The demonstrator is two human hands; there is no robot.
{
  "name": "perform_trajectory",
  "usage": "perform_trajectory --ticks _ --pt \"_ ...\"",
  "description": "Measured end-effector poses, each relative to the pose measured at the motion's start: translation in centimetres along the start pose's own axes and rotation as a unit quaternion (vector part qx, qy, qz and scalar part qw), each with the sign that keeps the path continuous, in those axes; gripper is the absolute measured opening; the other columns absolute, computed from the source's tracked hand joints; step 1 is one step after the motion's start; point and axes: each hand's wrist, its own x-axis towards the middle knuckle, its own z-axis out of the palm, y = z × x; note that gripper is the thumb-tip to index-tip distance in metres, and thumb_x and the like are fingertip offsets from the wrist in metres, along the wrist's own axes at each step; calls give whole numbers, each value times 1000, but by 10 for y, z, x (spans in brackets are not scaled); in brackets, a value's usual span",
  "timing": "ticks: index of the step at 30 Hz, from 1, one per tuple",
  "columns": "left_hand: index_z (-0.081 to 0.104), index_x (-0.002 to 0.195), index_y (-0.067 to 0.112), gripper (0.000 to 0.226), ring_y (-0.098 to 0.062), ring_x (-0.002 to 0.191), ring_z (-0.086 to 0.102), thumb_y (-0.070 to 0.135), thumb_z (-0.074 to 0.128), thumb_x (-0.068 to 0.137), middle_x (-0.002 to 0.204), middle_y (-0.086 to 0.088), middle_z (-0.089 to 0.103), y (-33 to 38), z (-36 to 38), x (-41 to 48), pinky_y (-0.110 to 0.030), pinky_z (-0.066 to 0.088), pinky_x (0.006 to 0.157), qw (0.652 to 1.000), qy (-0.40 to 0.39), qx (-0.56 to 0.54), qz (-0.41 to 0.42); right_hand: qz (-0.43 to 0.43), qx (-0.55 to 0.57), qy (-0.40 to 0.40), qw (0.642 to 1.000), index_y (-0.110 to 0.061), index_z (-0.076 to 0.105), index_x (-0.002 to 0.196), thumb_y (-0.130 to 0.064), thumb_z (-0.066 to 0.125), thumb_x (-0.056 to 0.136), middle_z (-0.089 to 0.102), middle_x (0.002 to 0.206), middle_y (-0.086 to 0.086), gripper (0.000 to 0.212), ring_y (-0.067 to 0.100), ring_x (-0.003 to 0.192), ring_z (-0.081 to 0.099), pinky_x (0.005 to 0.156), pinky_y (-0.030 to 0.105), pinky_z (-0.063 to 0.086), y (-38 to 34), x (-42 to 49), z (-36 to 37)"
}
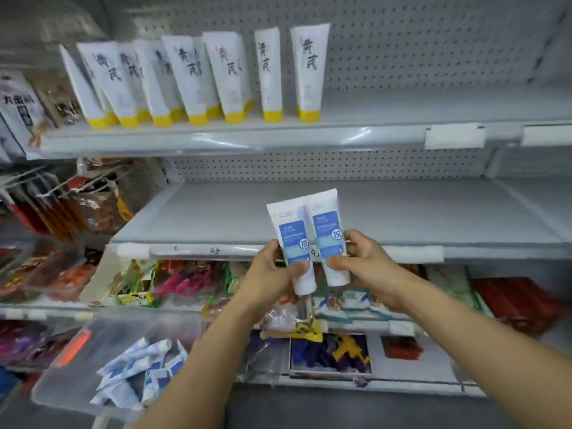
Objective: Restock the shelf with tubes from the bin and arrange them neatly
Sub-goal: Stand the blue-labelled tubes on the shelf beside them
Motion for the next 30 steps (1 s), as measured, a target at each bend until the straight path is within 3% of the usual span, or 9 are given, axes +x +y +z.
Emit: perform_trajectory --ticks 2,5,10,16,20,23,27,30 --pt "60 114 25 36 -20 97 69 14 74 82 108 4 68 28 20 11 -50 57 84 999 -5 23 38 -37 -11 27 999 -22 55 114 -4 71 83 69 113 6 39 23 97 69 77 43 58 -20 -4 -25" --pt "58 118 22 39 -16 92 70 17 74 83 104 7 68 69 43 27 -44 58 84 996 -12 35 87 -86 -34 64 994 -29 58 112 -11 74 81 69 115 -2 39 20 101 68 86 48 57 -50 -4 -56" --pt "59 114 23 36 -20 93 69 19 75 82 100 5 69 125 61 59 -47 60 77 986 -24 36 160 -153 -41 110 981 -23 63 113 -9 72 83 71 111 2 35 22 101 68 88 50 55 -99 11 -86" --pt "57 117 15 37 -18 88 69 15 73 83 98 -1 65 167 64 97 -39 61 66 980 -27 24 197 -215 -53 182 958 -16 65 105 -6 72 80 72 104 9 28 30 100 68 88 49 56 -157 53 -100" --pt "59 113 11 33 -11 76 68 14 72 84 91 2 65 185 65 117 -28 57 55 979 -34 19 202 -231 -47 220 947 -11 62 110 -4 73 78 71 106 8 34 23 96 69 81 35 57 -182 82 -114" --pt "61 110 12 30 -14 78 69 15 73 83 90 3 67 193 66 129 -31 58 56 977 -23 36 209 -225 -69 224 946 -13 61 114 -5 74 79 71 106 3 38 14 89 66 70 20 48 -192 99 -127" --pt "62 110 13 30 -18 82 70 17 74 82 94 0 69 197 69 143 -30 58 55 977 -16 46 206 -211 -88 222 948 -16 61 110 -2 75 77 69 102 2 38 10 81 64 67 20 47 -197 127 -144" --pt "62 111 14 31 -19 83 71 18 74 82 96 -1 70 201 73 152 -27 55 53 979 -10 40 197 -192 -124 206 951 -18 60 107 -1 77 74 70 104 5 41 20 92 67 76 33 53 -195 154 -153"
